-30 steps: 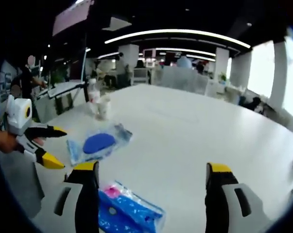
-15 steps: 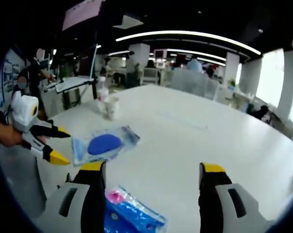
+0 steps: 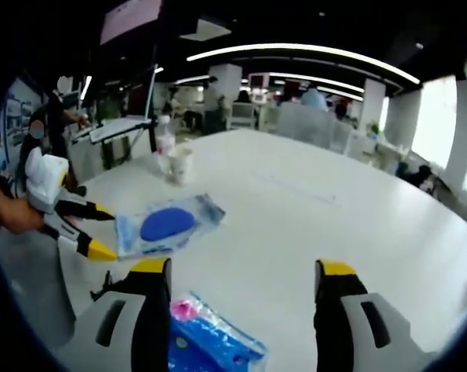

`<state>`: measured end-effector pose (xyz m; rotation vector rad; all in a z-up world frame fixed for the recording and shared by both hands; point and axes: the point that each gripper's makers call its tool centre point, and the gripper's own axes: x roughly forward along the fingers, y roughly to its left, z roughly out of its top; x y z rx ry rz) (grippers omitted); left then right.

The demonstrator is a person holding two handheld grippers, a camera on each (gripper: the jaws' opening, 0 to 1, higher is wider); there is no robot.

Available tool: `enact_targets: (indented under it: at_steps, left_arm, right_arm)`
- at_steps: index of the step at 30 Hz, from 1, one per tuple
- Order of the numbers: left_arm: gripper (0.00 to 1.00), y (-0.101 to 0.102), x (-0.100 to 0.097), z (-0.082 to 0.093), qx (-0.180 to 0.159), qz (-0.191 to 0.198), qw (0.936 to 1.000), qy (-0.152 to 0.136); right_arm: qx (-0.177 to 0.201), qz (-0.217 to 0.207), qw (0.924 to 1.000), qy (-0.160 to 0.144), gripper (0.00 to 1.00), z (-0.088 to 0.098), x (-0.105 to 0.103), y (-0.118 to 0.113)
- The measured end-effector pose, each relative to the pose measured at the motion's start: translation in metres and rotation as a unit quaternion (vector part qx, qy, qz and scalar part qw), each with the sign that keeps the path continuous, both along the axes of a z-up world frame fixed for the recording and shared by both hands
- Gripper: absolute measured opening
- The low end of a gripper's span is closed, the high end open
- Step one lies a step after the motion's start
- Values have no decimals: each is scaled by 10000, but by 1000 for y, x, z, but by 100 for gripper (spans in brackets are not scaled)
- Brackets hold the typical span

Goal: Arrange the tabletop items into an orderly group along one side of the table until the central work area is clear of visible clutter.

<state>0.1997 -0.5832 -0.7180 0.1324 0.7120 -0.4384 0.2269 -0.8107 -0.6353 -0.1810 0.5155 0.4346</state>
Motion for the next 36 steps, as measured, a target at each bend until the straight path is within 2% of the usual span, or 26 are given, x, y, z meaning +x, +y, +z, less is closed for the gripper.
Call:
enact_targets:
  at_steps: [7, 15, 20, 29, 34, 36]
  left_arm:
    - [62, 5, 8, -7, 108, 46, 9999, 69]
    - [57, 24, 16, -13, 245, 182, 9994, 158]
    - [56, 37, 20, -12, 264, 357, 9989, 129]
    - [45, 53, 27, -15, 504, 359, 9980, 107]
    - [41, 57, 30, -15, 501, 355, 9981, 97]
    - [40, 57, 31, -13, 389, 431, 9982, 112]
  right_arm:
    - [-6, -40, 10000, 68, 72, -3, 1, -3]
    - [5, 4, 9999, 172, 70, -4, 7, 4]
    - [-6, 135, 9998, 156, 68, -5, 11, 12]
    - [-9, 360, 9990, 282, 63, -11, 17, 30]
    - [3, 466, 9984, 334, 60, -14, 20, 40]
    - [2, 497, 9981, 351, 59, -15, 21, 43]
